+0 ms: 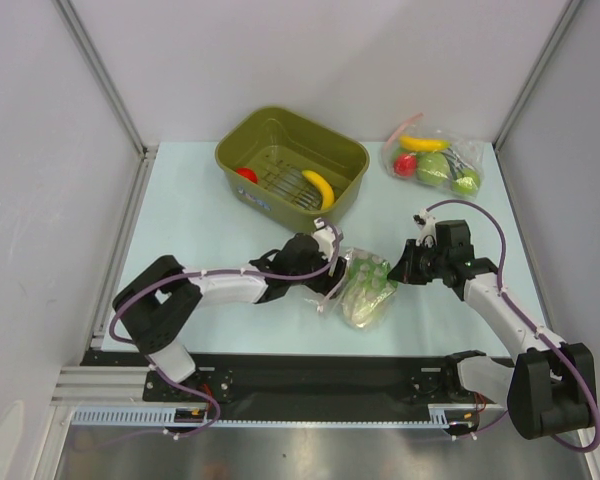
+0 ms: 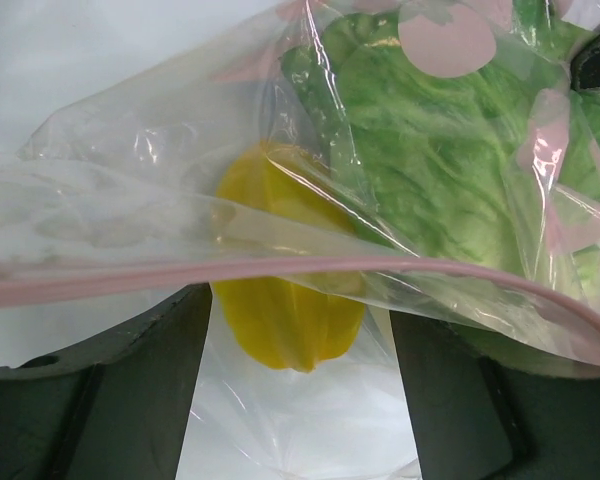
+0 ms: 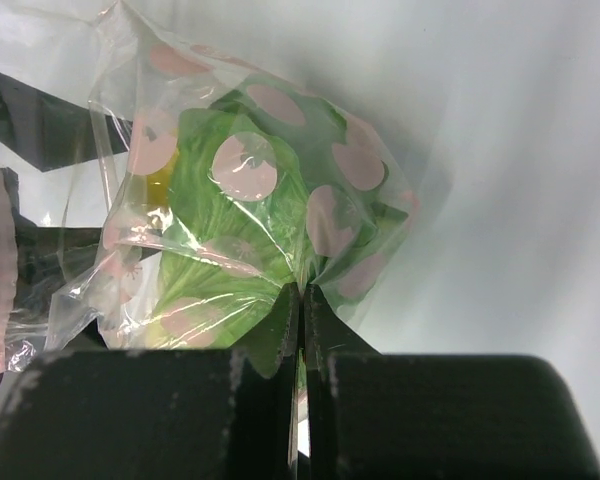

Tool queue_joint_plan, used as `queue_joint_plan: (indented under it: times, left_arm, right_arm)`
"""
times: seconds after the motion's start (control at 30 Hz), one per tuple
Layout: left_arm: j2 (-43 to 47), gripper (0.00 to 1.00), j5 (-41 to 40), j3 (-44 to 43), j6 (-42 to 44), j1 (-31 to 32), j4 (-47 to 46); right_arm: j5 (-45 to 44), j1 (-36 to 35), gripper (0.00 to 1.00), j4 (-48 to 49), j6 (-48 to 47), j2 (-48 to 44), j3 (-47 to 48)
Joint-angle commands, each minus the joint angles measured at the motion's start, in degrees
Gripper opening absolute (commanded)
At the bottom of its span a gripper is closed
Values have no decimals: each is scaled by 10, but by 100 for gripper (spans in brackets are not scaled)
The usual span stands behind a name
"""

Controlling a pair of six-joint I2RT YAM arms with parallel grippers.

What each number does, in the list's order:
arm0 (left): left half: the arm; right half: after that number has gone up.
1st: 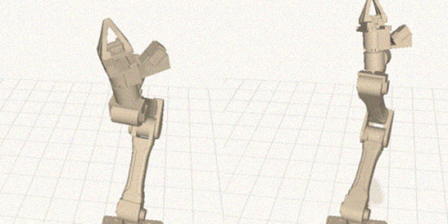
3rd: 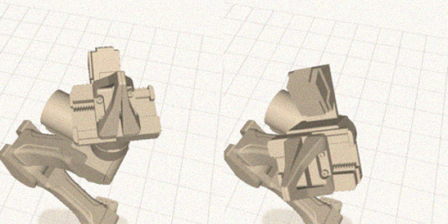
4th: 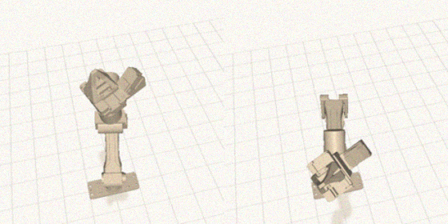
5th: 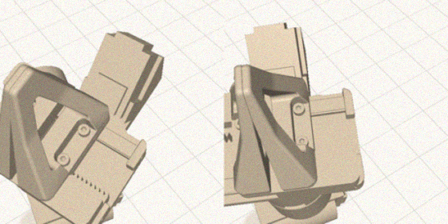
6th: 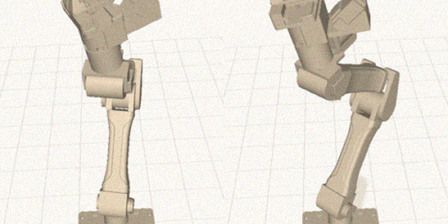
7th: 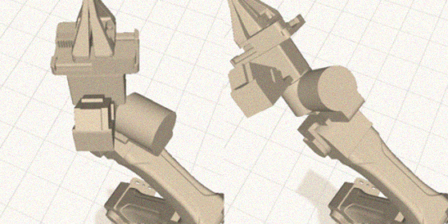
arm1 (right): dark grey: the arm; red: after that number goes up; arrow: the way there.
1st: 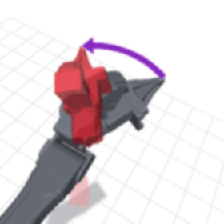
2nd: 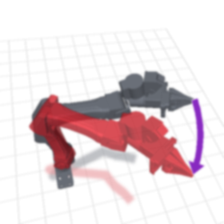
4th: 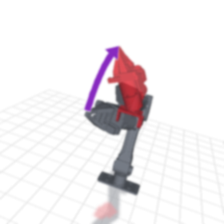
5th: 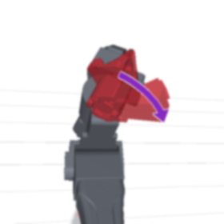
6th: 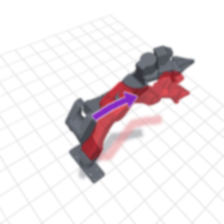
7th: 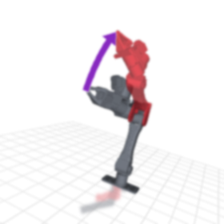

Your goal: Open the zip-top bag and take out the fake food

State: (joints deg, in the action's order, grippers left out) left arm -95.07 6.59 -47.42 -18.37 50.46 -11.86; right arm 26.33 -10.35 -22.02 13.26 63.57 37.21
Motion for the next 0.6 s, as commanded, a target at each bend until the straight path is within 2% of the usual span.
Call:
queue_joint_plan:
  times: [0.0,0.5,0.57]
  left_arm:
    - [-17,77,-4,-29,13,8,-14]
    - [-109,78,-40,-103,46,23,61]
    - [-122,74,-41,-108,47,24,66]
  right_arm:
    - [7,0,0,8,-3,0,18]
    - [13,2,0,14,-3,3,15]
    - [14,3,0,15,-3,3,15]
